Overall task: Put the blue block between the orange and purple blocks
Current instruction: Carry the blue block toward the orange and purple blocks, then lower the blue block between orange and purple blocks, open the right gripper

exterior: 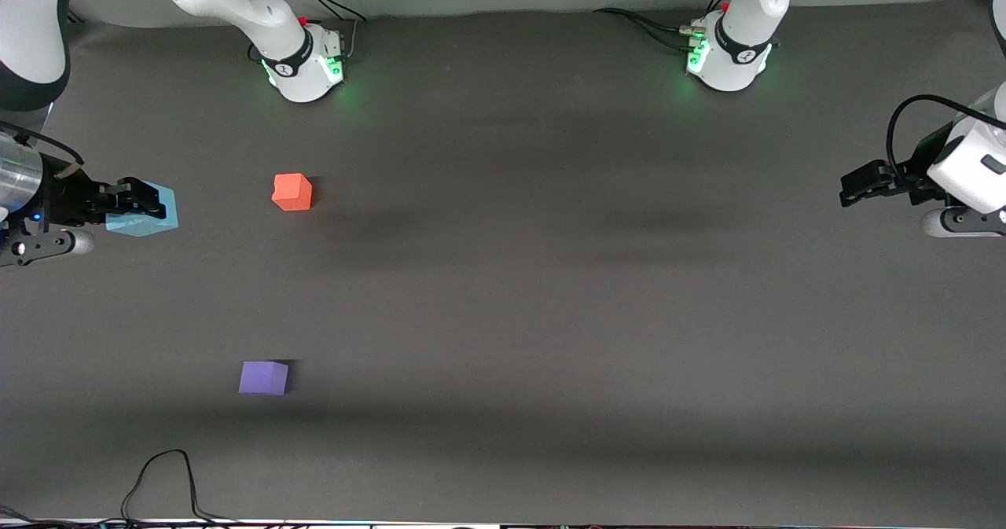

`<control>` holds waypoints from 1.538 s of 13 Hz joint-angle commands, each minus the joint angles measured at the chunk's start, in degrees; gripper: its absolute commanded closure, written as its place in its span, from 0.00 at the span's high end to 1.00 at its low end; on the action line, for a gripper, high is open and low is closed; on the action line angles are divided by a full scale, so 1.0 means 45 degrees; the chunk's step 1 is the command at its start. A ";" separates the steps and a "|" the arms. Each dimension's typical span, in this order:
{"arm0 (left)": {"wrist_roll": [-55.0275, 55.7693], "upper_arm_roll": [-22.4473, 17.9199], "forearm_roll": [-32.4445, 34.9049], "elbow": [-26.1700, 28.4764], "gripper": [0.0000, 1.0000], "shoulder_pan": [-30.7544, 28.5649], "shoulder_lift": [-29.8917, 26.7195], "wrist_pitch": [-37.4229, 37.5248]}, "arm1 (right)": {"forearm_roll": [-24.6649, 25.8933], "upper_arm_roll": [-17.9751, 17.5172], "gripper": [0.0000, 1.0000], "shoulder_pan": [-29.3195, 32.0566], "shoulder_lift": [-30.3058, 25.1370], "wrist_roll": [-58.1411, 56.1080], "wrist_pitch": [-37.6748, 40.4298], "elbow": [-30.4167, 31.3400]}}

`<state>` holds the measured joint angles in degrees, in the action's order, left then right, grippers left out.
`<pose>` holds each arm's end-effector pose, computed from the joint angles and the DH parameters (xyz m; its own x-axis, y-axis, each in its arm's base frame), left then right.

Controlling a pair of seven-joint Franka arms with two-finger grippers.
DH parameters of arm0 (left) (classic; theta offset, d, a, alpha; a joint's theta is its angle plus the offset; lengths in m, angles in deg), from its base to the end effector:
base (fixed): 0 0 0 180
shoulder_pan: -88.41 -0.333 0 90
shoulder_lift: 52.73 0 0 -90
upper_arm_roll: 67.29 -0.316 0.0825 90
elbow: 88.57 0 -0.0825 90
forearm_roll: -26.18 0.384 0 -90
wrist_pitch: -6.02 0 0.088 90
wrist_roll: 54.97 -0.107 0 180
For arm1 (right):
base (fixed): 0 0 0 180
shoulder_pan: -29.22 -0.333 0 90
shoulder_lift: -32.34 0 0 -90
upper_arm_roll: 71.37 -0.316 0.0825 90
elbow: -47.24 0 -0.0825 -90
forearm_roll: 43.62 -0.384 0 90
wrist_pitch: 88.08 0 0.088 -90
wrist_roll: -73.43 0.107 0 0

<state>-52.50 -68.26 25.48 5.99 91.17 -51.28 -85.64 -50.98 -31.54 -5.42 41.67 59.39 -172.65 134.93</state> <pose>0.5603 -0.0189 0.5753 0.9970 0.0123 -0.0763 0.0130 -0.9999 0.0084 0.5798 -0.0099 0.5628 0.9736 0.1551 -0.1674 0.1458 -0.9871 -0.0666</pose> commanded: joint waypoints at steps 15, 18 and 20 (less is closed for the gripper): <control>-0.0156 -0.0117 0.0137 -0.0077 1.00 0.0109 -0.0011 -0.0238 | -0.5447 -0.0101 0.32 -0.0840 0.4055 -0.3610 -1.0445 0.5942; -0.0156 -0.0137 0.0137 -0.0097 1.00 0.0090 0.0048 -0.0238 | -0.6001 -0.0120 0.32 -0.0859 0.4721 -0.3910 -1.1108 0.5962; -0.0156 -0.0137 0.0137 -0.0096 1.00 0.0109 0.0048 -0.0238 | -0.6059 -0.0120 0.32 -0.0839 0.4957 -0.4202 -1.1189 0.6040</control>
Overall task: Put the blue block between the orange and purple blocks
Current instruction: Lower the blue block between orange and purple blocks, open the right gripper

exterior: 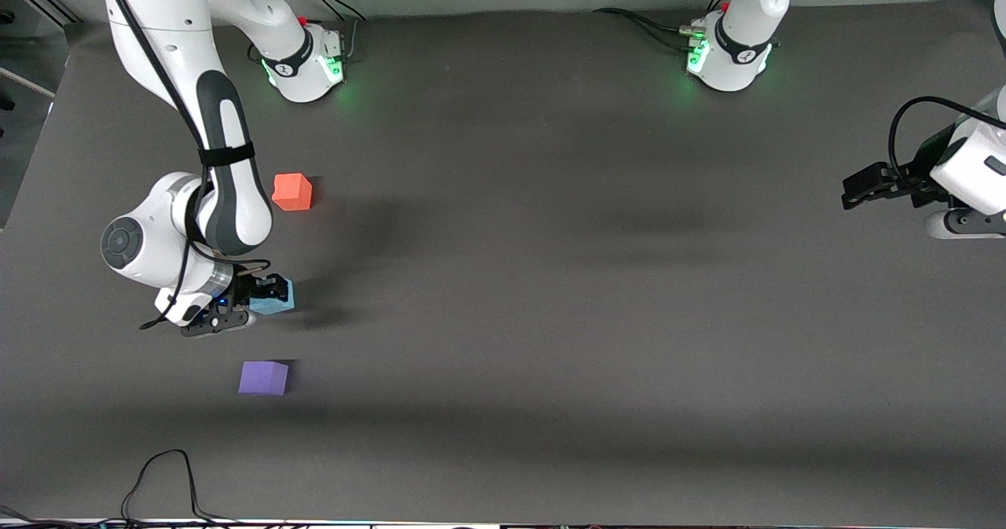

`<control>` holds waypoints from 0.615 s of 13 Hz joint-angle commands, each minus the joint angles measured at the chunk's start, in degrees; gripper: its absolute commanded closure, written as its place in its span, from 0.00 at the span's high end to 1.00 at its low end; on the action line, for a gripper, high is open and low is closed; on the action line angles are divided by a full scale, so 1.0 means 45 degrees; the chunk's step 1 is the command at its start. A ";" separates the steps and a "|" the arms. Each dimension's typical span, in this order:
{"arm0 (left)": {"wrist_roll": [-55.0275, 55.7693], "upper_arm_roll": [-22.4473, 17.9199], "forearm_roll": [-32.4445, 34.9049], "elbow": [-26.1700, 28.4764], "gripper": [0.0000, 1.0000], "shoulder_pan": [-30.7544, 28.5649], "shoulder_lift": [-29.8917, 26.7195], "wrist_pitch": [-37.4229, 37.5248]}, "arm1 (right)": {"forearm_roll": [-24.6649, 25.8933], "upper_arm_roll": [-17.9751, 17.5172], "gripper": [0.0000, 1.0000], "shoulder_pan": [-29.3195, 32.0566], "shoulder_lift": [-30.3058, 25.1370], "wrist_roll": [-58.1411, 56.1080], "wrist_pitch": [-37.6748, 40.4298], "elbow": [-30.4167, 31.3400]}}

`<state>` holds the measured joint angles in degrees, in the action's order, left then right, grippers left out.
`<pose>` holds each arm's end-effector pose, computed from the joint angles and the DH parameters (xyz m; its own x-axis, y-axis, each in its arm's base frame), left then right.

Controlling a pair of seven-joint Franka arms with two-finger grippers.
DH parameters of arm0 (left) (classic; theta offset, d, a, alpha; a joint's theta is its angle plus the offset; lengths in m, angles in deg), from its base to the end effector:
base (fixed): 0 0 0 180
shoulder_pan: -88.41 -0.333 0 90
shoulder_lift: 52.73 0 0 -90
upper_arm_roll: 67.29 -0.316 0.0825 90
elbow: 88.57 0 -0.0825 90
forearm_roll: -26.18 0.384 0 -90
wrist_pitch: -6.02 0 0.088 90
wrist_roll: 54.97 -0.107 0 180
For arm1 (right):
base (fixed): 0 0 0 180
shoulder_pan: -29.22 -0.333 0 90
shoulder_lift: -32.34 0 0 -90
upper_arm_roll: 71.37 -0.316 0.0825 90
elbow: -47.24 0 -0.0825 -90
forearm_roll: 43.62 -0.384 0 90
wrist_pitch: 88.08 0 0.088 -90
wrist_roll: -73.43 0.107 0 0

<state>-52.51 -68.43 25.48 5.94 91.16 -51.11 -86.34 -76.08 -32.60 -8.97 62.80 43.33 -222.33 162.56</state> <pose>0.5625 -0.0172 0.5750 0.9977 0.0154 -0.0662 0.0160 -0.9998 0.0088 0.5961 0.0118 0.2340 0.9866 0.1629 -0.0063 0.1620 -0.9841 -0.0726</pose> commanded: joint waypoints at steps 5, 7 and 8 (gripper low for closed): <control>-0.0155 -0.0079 0.0137 -0.0065 1.00 0.0131 0.0031 -0.0160 | -0.1378 0.0116 0.32 -0.0069 0.0360 -0.1334 -0.0187 0.0446; -0.0155 -0.0079 0.0137 -0.0065 1.00 0.0131 0.0011 -0.0160 | -0.1927 0.0135 0.51 -0.0127 0.0477 -0.1474 -0.0206 0.0584; -0.0155 -0.0079 0.0137 -0.0065 1.00 0.0131 0.0011 -0.0160 | -0.1928 0.0135 0.70 -0.0128 0.0477 -0.1474 -0.0187 0.0642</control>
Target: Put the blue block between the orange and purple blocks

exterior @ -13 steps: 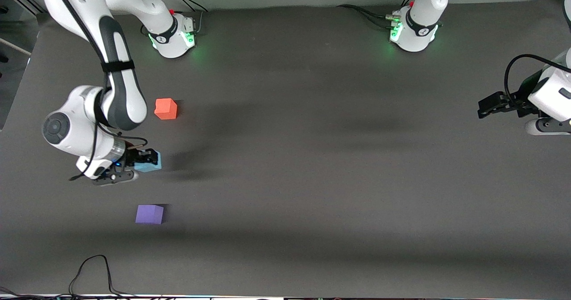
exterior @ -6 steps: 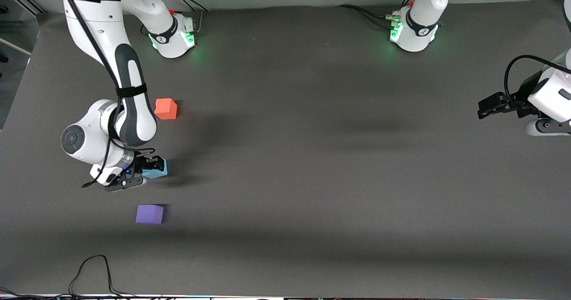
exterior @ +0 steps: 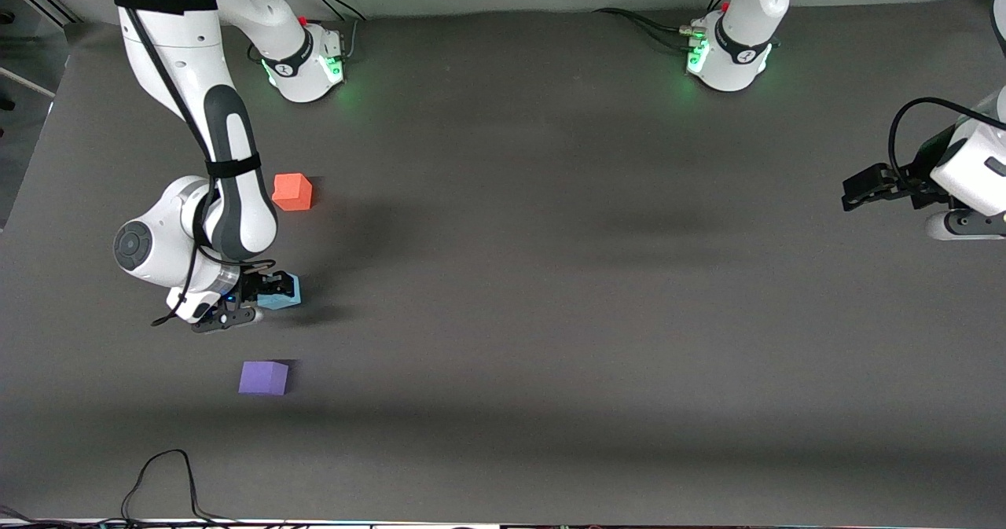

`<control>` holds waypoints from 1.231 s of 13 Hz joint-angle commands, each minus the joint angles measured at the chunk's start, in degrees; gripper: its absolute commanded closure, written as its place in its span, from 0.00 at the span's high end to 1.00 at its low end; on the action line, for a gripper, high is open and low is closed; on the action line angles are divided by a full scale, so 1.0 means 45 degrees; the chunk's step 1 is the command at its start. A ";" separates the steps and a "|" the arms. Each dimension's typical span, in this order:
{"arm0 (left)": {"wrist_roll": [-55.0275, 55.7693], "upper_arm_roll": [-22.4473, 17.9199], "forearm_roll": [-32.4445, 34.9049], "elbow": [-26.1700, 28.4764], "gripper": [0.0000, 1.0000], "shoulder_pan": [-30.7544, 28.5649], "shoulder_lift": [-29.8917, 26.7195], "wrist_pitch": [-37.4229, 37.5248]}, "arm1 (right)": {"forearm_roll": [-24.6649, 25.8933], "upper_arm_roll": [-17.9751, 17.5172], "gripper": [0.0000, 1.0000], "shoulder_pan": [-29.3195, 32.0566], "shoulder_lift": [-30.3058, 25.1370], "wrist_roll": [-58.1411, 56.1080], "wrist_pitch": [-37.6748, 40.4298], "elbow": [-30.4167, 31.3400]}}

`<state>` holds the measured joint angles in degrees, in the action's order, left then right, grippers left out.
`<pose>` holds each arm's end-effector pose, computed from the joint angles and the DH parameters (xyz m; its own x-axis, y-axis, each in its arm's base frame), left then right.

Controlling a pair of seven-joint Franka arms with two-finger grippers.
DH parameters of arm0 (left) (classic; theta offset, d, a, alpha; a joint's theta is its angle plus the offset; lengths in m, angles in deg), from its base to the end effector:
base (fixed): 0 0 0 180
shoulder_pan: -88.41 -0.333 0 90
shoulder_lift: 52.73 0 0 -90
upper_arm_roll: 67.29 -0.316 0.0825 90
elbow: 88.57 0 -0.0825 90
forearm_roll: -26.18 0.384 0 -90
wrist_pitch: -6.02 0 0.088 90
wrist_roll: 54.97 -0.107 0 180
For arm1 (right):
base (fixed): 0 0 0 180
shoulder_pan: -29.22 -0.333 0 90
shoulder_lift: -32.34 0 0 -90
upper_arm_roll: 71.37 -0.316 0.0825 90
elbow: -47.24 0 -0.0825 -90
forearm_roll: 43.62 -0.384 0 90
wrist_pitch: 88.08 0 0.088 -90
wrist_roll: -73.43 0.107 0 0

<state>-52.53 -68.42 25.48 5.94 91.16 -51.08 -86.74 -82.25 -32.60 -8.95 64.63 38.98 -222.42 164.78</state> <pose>0.5634 -0.0173 0.5753 0.9981 0.0150 -0.0597 0.0155 -0.9998 0.0090 0.5802 0.0051 0.2055 0.9888 0.1463 -0.0283 0.1418 -0.9821 -0.1242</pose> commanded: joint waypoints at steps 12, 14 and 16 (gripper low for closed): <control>-0.0151 -0.0080 0.0137 -0.0065 1.00 0.0111 0.0024 -0.0090 | 0.3778 0.1443 1.00 -0.1089 -0.2272 0.4622 0.6305 -0.3905; -0.0151 -0.0080 0.0137 -0.0065 1.00 0.0150 0.0024 -0.0090 | 0.4419 0.1424 1.00 -0.1342 -0.2274 0.5465 0.8534 -0.5975; -0.0151 -0.0080 0.0137 -0.0065 1.00 0.0131 0.0024 -0.0090 | 0.5202 0.1463 1.00 -0.1849 -0.2468 0.5740 0.9613 -0.7462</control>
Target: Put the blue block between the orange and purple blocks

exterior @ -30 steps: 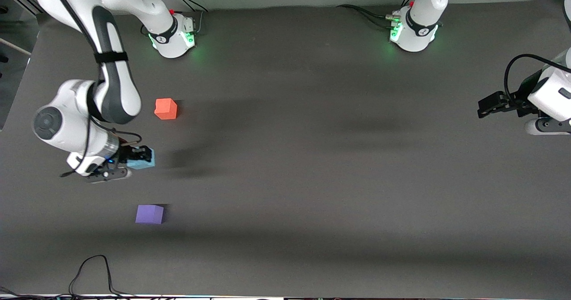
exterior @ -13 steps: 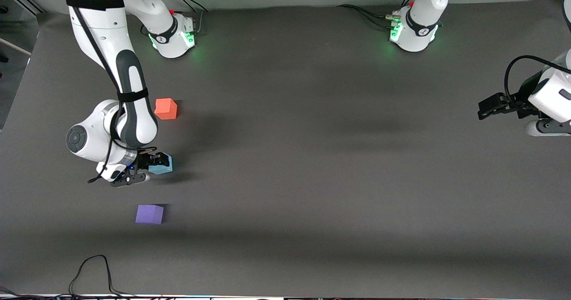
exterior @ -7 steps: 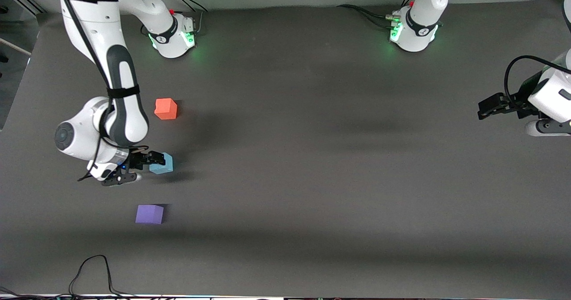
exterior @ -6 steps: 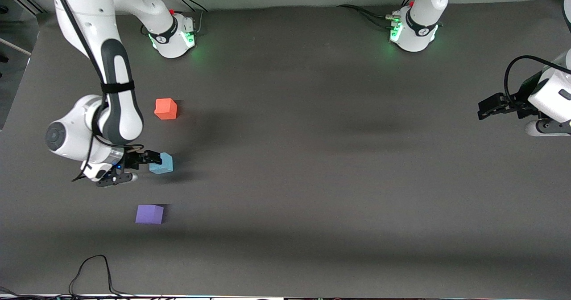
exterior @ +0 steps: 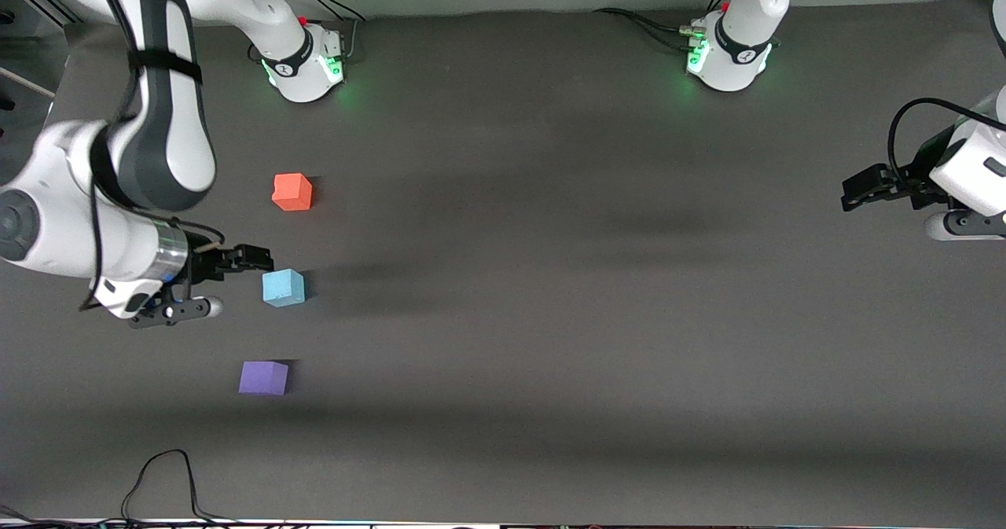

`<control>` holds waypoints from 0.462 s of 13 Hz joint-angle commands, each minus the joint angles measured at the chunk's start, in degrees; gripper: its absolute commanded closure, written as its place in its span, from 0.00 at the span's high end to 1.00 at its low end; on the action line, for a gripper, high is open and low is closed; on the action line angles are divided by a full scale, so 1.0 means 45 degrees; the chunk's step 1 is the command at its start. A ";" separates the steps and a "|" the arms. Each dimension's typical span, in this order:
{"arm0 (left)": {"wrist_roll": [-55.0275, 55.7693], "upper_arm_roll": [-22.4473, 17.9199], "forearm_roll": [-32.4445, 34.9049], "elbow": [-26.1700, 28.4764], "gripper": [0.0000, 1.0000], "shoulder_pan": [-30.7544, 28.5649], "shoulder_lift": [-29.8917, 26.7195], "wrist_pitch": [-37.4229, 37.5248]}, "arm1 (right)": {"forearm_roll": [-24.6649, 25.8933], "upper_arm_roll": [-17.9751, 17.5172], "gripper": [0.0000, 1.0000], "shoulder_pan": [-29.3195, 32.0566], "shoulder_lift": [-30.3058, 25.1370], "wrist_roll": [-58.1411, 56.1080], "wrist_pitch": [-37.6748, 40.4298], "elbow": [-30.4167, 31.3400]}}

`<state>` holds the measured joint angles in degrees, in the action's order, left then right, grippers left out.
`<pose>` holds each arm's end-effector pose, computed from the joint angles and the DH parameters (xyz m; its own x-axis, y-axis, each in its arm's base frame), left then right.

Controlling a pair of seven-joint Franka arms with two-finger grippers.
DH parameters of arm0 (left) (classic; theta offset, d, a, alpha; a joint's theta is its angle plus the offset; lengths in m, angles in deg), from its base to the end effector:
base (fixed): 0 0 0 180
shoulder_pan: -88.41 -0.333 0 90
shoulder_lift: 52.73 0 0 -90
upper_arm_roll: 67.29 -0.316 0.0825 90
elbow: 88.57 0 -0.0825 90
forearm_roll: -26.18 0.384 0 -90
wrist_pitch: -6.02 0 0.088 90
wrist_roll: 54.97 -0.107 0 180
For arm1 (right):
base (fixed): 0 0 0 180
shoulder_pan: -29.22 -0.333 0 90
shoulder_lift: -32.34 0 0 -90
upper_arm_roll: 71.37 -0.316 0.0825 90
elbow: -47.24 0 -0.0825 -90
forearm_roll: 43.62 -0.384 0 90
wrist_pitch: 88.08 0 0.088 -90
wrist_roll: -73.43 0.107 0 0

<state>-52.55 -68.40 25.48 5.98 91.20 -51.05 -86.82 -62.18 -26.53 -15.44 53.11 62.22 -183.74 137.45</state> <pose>0.5636 -0.0179 0.5748 0.9981 0.0136 -0.0596 0.0142 -0.9999 0.0091 0.6218 0.0858 0.4675 0.9780 0.1512 -0.1437 0.1393 -0.9862 -0.0899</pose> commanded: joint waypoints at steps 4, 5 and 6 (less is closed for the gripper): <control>-0.0126 -0.0085 0.0136 -0.0074 1.00 0.0142 0.0017 -0.0132 | 0.0862 -0.0062 1.00 -0.0312 -0.0884 0.0791 0.1959 -0.2214; -0.0126 -0.0085 0.0136 -0.0074 1.00 0.0142 0.0017 -0.0132 | 0.0882 -0.0198 1.00 0.0095 -0.0924 0.0753 0.2540 -0.2486; -0.0126 -0.0085 0.0136 -0.0074 1.00 0.0142 -0.0002 -0.0112 | 0.0882 -0.1147 1.00 0.1163 -0.0924 0.0694 0.3262 -0.2953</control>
<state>-52.55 -68.40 25.48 5.98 91.21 -51.04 -86.95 -59.58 -26.98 -15.87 49.70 64.45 -173.53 126.97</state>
